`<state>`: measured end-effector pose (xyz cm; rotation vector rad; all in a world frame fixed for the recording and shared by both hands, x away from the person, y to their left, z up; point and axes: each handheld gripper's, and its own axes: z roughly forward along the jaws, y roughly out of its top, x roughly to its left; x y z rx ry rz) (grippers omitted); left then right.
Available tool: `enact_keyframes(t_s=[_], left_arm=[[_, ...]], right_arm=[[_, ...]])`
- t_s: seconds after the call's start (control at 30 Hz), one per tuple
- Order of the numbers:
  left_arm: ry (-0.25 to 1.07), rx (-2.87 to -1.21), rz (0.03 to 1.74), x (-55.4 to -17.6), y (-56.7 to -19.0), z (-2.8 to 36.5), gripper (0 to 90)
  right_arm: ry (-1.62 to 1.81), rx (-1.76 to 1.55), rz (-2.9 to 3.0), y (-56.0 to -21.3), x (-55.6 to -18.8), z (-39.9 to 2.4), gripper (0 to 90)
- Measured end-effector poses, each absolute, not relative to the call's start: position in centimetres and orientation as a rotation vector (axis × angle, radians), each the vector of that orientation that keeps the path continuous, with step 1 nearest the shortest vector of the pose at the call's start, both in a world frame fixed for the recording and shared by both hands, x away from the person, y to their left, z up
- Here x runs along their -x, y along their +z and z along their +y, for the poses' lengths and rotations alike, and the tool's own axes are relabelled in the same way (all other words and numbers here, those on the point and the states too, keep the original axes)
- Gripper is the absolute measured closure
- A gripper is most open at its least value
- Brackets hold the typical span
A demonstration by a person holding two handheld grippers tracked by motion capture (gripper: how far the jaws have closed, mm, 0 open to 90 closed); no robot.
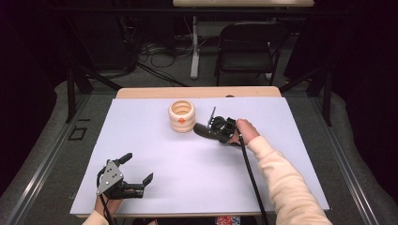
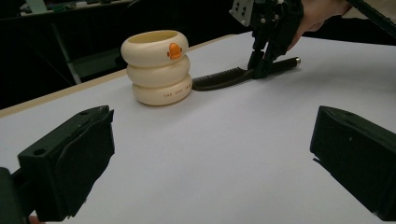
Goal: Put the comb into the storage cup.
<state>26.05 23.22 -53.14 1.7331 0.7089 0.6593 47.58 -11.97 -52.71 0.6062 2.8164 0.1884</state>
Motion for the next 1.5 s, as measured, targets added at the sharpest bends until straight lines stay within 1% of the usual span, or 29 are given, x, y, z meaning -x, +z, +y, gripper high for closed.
enact_keyframes(t_s=[0.6, 1.07, 1.5], left_arm=[[0.66, -1.734, 0.709, -26.0, -53.1, 23.2, 0.1], [0.663, -1.732, 0.709, -26.0, -53.1, 23.2, 0.0], [0.664, -1.735, 0.709, -26.0, -53.1, 23.2, 0.1]], right_arm=[[0.22, -0.601, 2.807, -52.2, -46.9, -12.2, 72.0], [0.255, -0.624, 2.786, -51.3, -46.2, -14.1, 72.2], [0.403, -0.677, 2.732, -50.0, -45.1, -15.7, 72.3]])
